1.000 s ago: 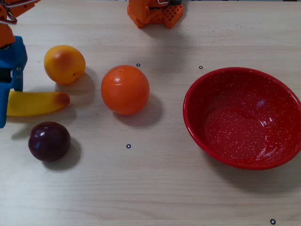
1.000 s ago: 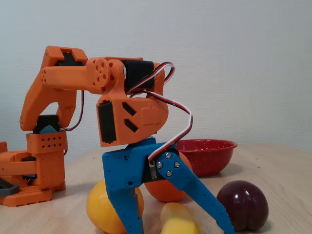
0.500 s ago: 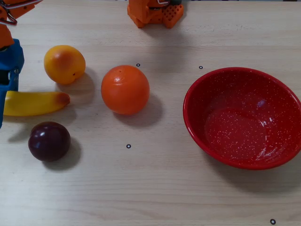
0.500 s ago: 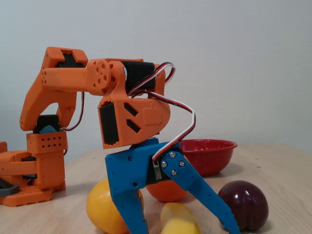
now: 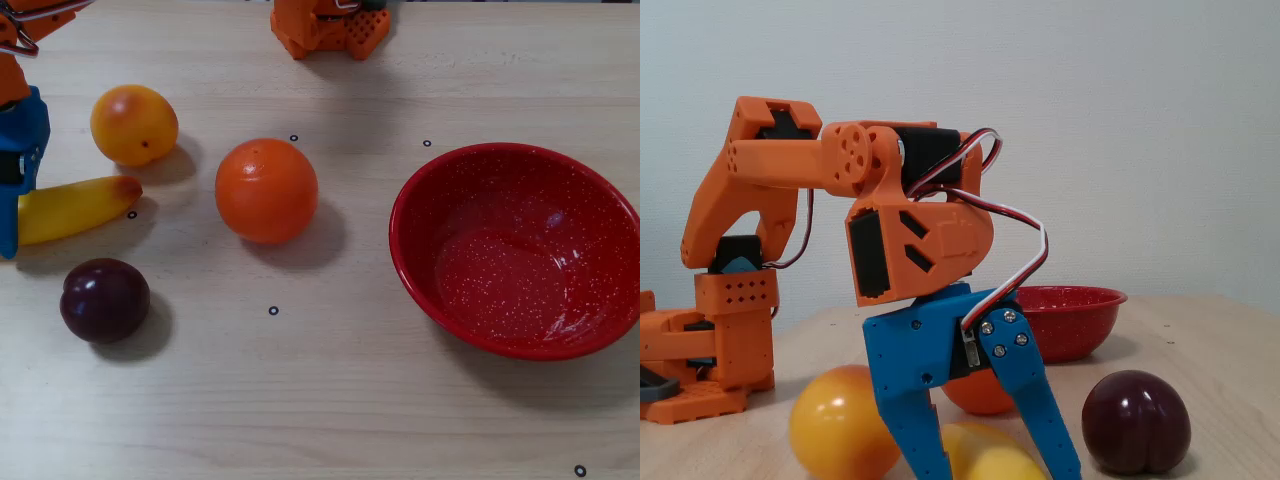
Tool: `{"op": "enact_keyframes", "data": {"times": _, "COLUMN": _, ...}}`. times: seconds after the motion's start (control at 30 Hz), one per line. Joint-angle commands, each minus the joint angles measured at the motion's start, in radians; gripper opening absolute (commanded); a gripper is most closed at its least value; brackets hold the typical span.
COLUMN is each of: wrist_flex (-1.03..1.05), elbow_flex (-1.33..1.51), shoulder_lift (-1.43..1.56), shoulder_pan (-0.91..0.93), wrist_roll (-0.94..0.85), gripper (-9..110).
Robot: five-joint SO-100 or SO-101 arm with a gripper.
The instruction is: Put banana in the red bowl.
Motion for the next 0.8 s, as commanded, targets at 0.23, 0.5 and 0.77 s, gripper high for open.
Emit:
{"op": "enact_keyframes", "data": {"times": 0.23, "wrist_flex": 0.057, "elbow_flex": -0.048, "shoulder_lift": 0.015, "shoulder_pan": 0.005, "wrist_roll": -0.083, "gripper": 0}}
{"op": "enact_keyframes", "data": {"times": 0.5, "wrist_flex": 0.123, "elbow_flex": -0.091, "shoulder_lift": 0.021, "shoulder_pan": -0.009, "wrist_roll": -0.055, "gripper": 0}}
{"op": "enact_keyframes", "data": {"times": 0.77, "wrist_flex": 0.153, "elbow_flex": -0.127, "shoulder_lift": 0.035, "shoulder_pan": -0.023, "wrist_roll": -0.014, "gripper": 0}}
